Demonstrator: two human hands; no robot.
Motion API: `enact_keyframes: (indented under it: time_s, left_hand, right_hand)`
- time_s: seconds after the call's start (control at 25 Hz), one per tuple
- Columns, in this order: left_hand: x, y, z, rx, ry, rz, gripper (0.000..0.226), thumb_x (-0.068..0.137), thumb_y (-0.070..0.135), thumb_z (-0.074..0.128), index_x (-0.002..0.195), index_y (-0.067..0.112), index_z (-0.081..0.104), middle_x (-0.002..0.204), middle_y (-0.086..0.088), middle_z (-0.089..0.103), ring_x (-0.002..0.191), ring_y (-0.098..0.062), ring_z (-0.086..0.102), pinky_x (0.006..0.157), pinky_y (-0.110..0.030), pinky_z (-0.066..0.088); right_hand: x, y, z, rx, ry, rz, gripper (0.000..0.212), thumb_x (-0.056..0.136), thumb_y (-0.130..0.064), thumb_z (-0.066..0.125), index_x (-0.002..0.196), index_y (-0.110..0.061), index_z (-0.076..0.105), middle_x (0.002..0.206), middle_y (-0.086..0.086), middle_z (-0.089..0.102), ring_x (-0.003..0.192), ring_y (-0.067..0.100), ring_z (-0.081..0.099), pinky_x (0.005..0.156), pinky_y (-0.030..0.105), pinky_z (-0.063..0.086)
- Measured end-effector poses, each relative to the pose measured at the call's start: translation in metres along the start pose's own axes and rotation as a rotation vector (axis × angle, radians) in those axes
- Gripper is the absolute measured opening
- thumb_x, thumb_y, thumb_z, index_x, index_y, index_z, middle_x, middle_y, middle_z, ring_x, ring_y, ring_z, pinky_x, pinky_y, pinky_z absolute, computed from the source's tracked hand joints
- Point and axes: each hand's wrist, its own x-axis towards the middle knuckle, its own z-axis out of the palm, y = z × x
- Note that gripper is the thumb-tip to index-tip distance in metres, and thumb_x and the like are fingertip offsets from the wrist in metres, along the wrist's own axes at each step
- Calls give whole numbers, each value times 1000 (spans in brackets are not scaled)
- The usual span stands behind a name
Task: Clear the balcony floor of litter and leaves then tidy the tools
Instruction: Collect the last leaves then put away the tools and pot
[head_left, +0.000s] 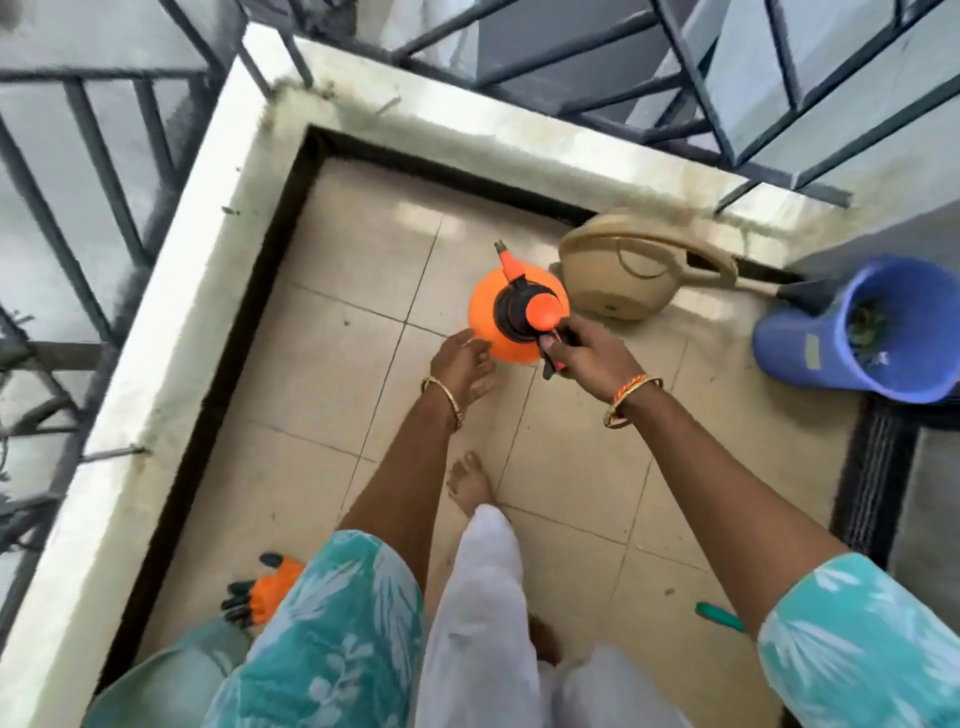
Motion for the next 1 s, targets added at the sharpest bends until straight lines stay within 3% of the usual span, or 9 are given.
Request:
enact_keyframes:
  time_s: [0.12, 0.24, 0.36, 0.52, 0.68, 0.8, 0.88, 1.0]
  left_hand:
    - [45, 39, 16, 86, 46, 34, 38, 91, 4, 57, 126, 17, 50, 84, -8, 57, 62, -14, 50, 54, -22, 47]
    - [86, 59, 34, 97, 99, 62, 47, 87, 3, 64, 130, 11, 49, 90, -16, 57, 58, -18, 49, 51, -24, 47]
    - [117, 68, 46, 21, 153, 50, 49, 85, 5, 68, 130, 11, 50, 86, -16, 60, 63, -23, 51, 47, -22, 48]
    - [167, 80, 66, -108, 240, 27, 52, 85, 7, 68, 133, 9, 47, 110, -22, 56, 64, -21, 55, 43, -16, 49]
    - [228, 94, 79, -147, 287, -33, 53, 88, 10, 66, 135, 8, 44, 82, -14, 55, 62, -20, 50, 41, -16, 46]
    - [258, 104, 94, -115, 275, -43, 53, 88, 6, 65, 136, 10, 43, 86, -14, 55, 60, -17, 49, 41, -16, 46]
    - [273, 107, 103, -36, 247, -42, 63, 87, -2, 64, 142, 15, 38, 90, -16, 57, 62, -20, 49, 48, -23, 47]
    - [286, 105, 112, 81, 201, -6, 83, 81, -3, 68, 148, 22, 27, 125, -25, 55, 99, -28, 58, 86, -35, 48]
  right_hand:
    - [47, -6, -17, 17, -1, 28, 37, 73, -49, 47, 87, -16, 56, 85, 19, 66, 88, 34, 61, 85, 53, 49]
    - [87, -6, -34, 31, 10, 31, 30, 73, -49, 47, 88, -26, 58, 84, 13, 68, 91, 32, 63, 88, 52, 49]
    - [132, -4, -46, -12, -32, 9, 26, 79, -45, 49, 91, -24, 59, 82, 11, 69, 89, 31, 63, 86, 51, 49]
    - [200, -5, -58, -124, -112, -76, 9, 94, -23, 48, 93, -20, 57, 87, 11, 70, 87, 26, 62, 76, 33, 45]
    - [276, 4, -64, -224, -199, -116, 9, 94, -23, 49, 97, -21, 57, 101, 11, 67, 89, 21, 55, 79, 32, 40]
    - [321, 11, -76, -281, -215, -122, 10, 93, -25, 51, 97, -20, 58, 98, 7, 63, 87, 18, 51, 75, 28, 38]
    - [337, 13, -83, -317, -252, -110, 10, 93, -27, 51, 85, -23, 55, 91, 4, 61, 83, 18, 52, 73, 27, 37]
    - [353, 15, -91, -338, -295, -120, 24, 94, -26, 49, 70, -29, 44, 78, 5, 62, 71, 20, 55, 71, 33, 44]
